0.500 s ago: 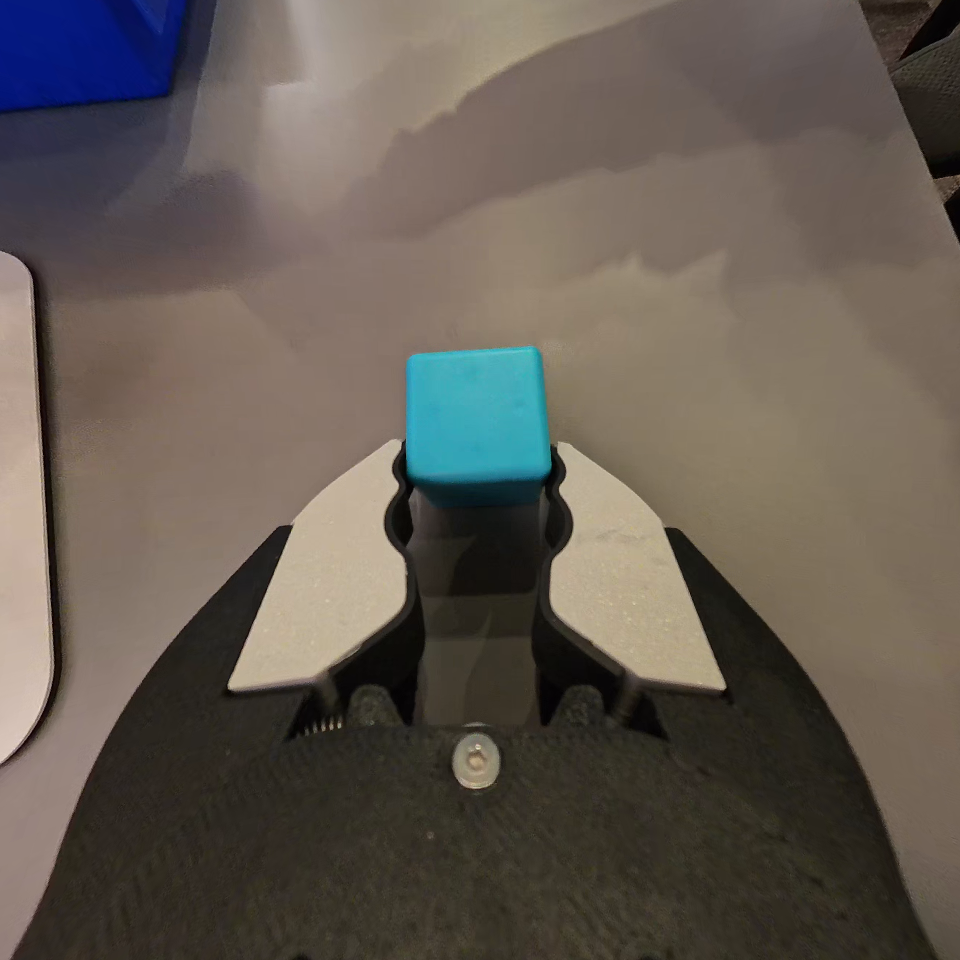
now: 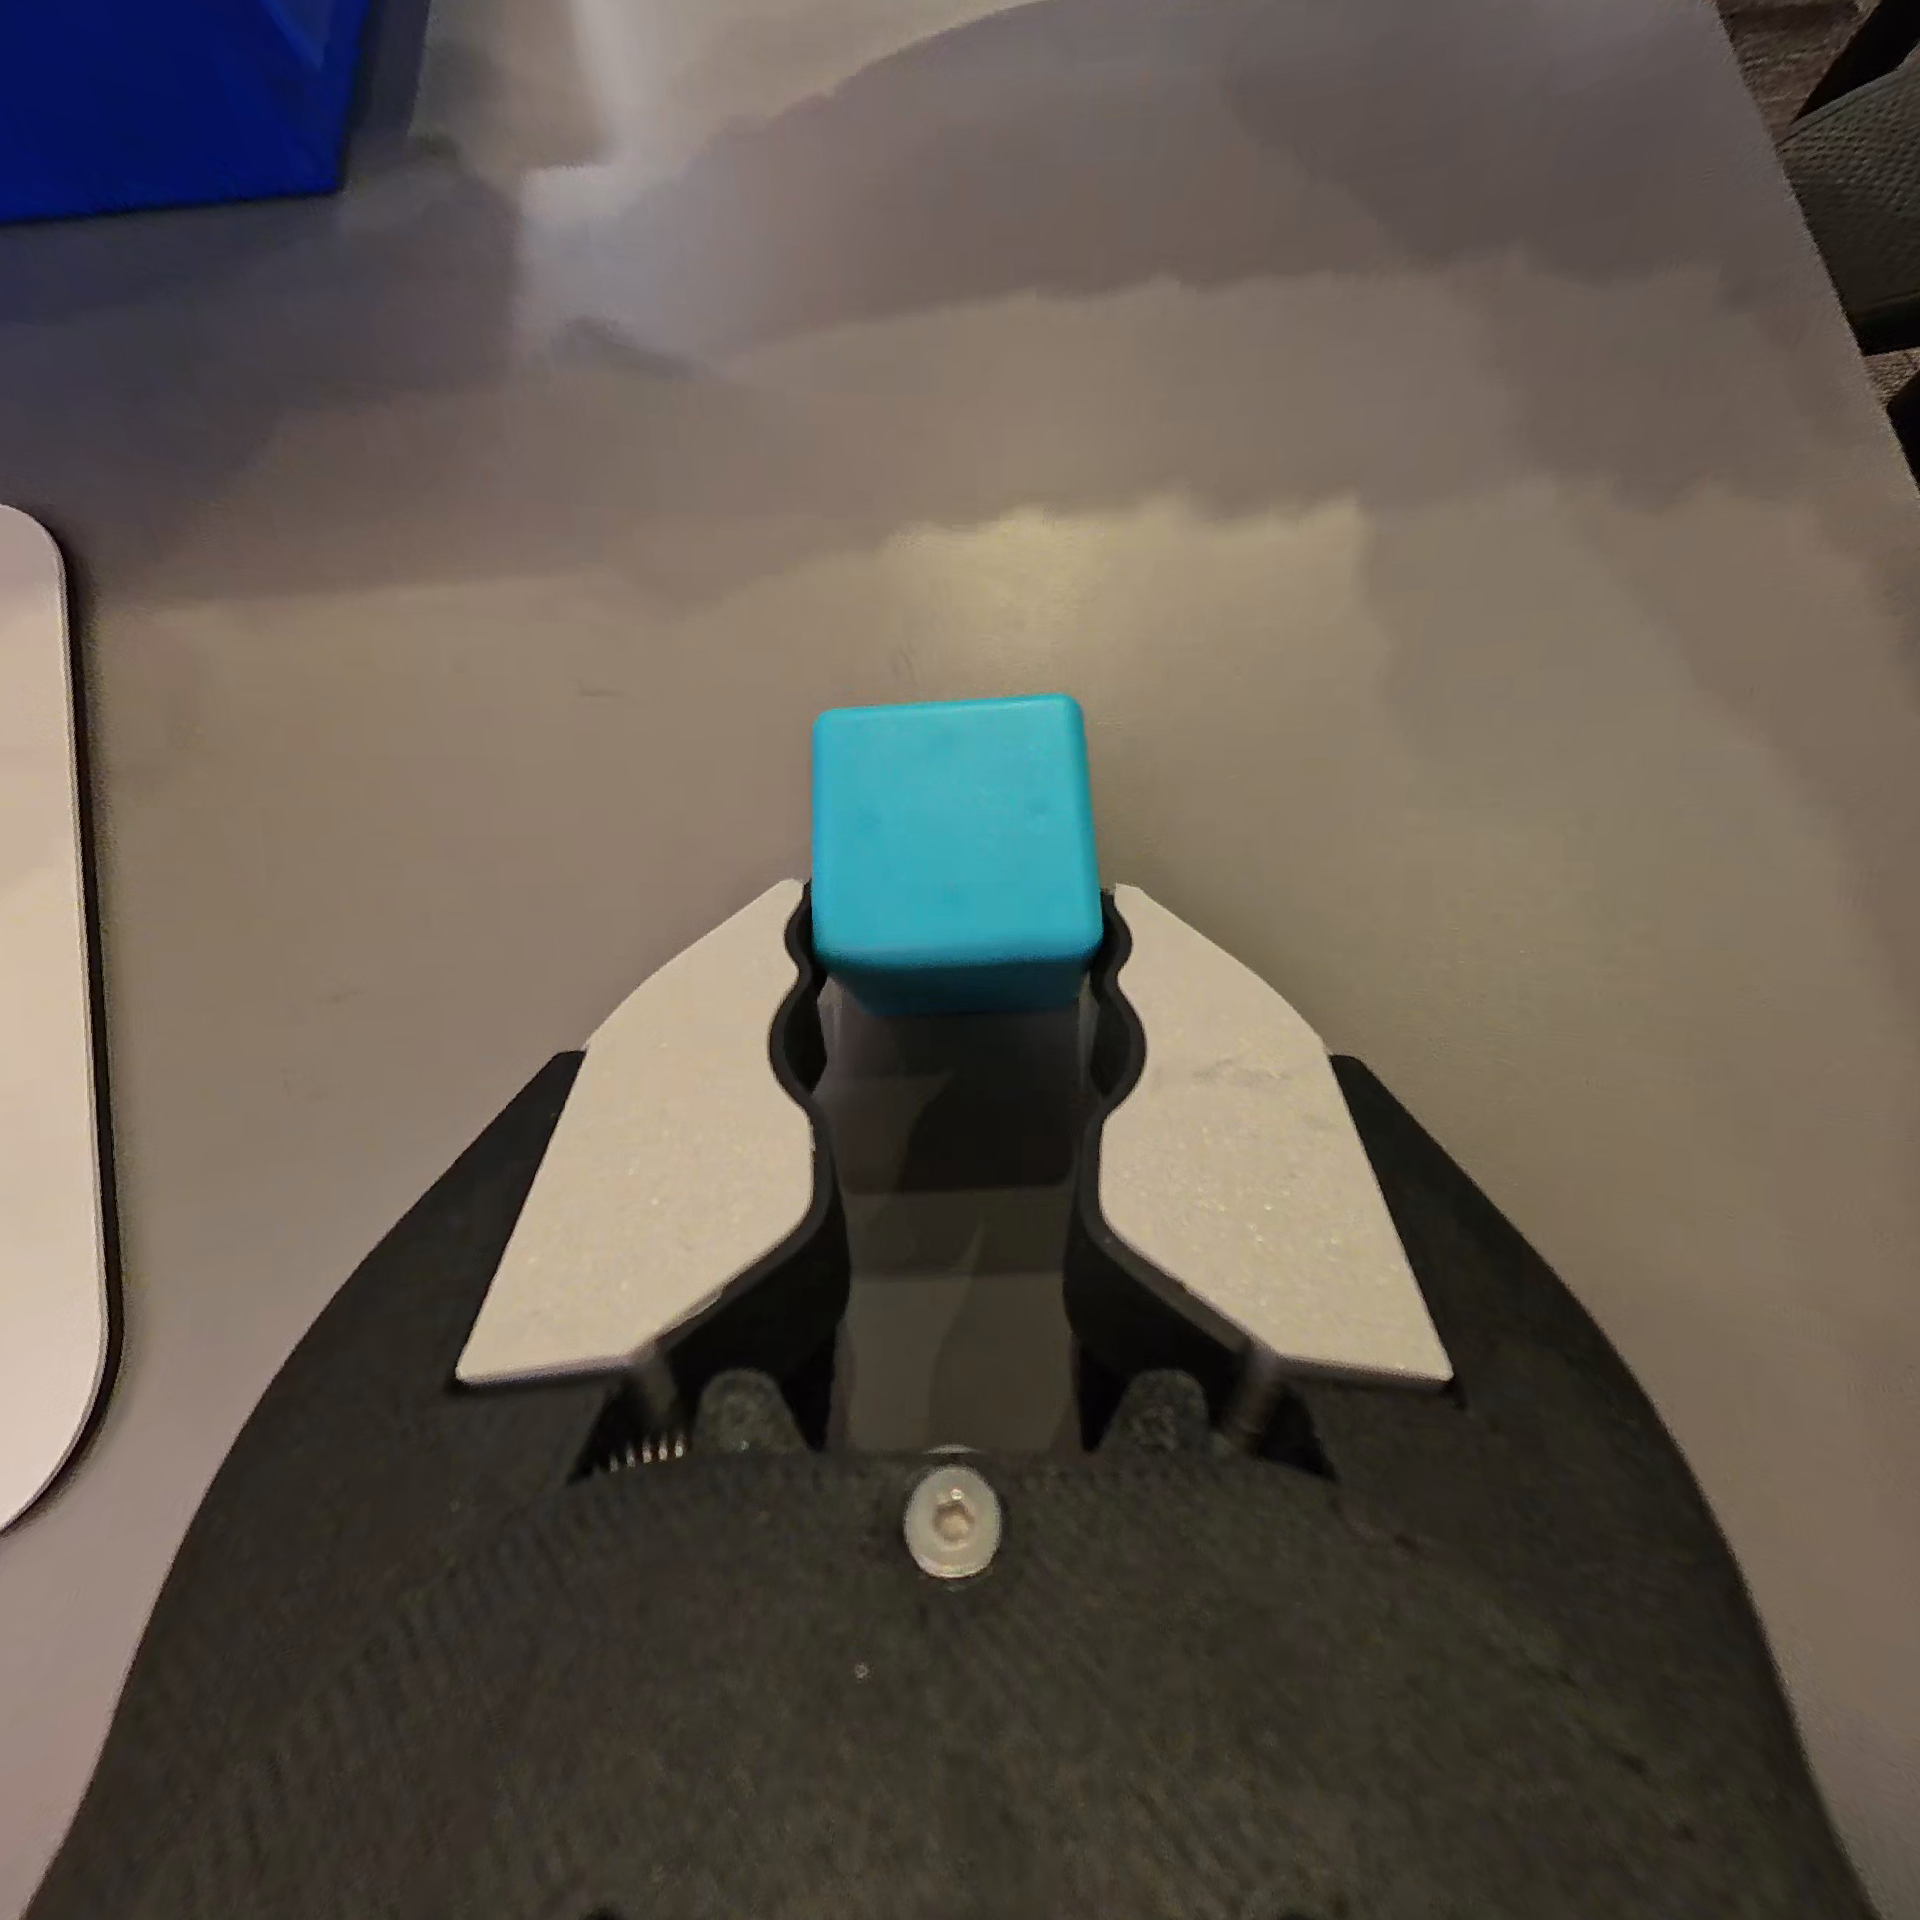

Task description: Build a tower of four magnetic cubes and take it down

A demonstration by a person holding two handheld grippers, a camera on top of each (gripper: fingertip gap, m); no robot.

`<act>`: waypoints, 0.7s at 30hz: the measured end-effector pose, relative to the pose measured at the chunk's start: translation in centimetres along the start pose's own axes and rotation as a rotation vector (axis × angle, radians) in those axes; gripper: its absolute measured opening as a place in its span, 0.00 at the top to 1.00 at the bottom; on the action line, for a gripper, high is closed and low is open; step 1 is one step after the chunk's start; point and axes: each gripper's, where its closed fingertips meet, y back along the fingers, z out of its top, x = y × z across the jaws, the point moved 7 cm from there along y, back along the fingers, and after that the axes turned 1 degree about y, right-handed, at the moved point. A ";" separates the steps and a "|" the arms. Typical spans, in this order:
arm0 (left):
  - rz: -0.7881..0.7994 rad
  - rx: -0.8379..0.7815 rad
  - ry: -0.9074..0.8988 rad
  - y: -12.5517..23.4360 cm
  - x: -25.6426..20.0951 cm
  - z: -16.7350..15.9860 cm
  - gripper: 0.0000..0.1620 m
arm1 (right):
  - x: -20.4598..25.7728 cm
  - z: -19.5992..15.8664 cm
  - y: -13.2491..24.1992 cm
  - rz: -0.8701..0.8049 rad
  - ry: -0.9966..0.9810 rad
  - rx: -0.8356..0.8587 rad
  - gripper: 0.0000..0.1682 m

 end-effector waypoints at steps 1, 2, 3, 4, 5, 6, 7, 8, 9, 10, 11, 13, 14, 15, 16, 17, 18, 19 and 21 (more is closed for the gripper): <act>0.000 0.000 0.000 0.0 0.0 0.0 0.70 | -0.1 0.0 -0.3 0.003 -0.003 0.013 0.70; 0.000 0.000 -0.001 0.0 0.0 0.0 0.70 | -0.1 0.0 -0.5 0.003 -0.003 0.023 0.70; 0.000 0.000 -0.001 0.0 0.0 0.0 0.70 | -0.1 0.0 -0.8 0.009 -0.003 0.031 0.70; 0.000 0.000 -0.001 0.0 0.0 0.0 0.70 | -0.1 -0.1 -1.0 0.019 -0.006 0.040 0.70; -0.001 0.000 -0.001 0.0 0.0 0.0 0.70 | -0.1 -0.1 -1.3 0.023 -0.006 0.050 0.70; -0.001 0.000 -0.002 0.0 0.0 0.0 0.70 | -0.1 -0.1 -1.5 0.019 -0.003 0.061 0.70; -0.001 0.000 -0.002 0.0 0.0 0.0 0.70 | -0.2 -0.2 -1.6 0.013 -0.002 0.071 0.70; -0.001 0.000 -0.002 0.0 0.0 0.0 0.70 | -0.2 -0.2 -1.7 0.014 -0.006 0.075 0.70; -0.001 0.000 -0.002 0.0 0.0 0.0 0.70 | -0.1 -0.3 -1.8 0.023 -0.010 0.076 0.70; -0.001 0.000 -0.002 0.0 0.0 0.0 0.70 | -0.1 -0.3 -1.9 0.033 -0.012 0.077 0.70; -0.001 0.000 -0.002 0.0 0.0 0.0 0.70 | 0.0 -0.4 -1.9 0.039 -0.011 0.079 0.70; -0.001 0.000 -0.002 0.0 0.0 -0.1 0.70 | 0.0 -0.4 -1.9 0.038 -0.010 0.077 0.67; -0.001 0.000 -0.002 0.0 0.0 -0.1 0.70 | 0.0 -0.4 -1.8 0.040 -0.012 0.076 0.65; -0.001 0.000 -0.002 0.0 0.0 -0.1 0.70 | 0.0 -0.4 -1.7 0.037 -0.011 0.075 0.64; -0.002 0.000 -0.002 0.0 0.0 -0.1 0.70 | -0.1 -0.4 -1.4 0.032 -0.011 0.070 0.64; -0.001 0.000 -0.002 0.0 0.0 -0.1 0.70 | -0.2 -0.4 -1.1 0.026 -0.015 0.062 0.64; -0.001 0.000 -0.002 0.0 0.0 -0.1 0.70 | -0.3 -0.3 -0.6 0.013 -0.020 0.054 0.64; -0.001 0.000 -0.003 0.0 0.0 -0.1 0.70 | -0.5 -0.3 0.1 -0.013 -0.021 0.043 0.65; 0.001 0.000 -0.004 0.0 0.0 -0.1 0.70 | -0.6 -0.2 2.1 -0.084 -0.007 0.010 0.66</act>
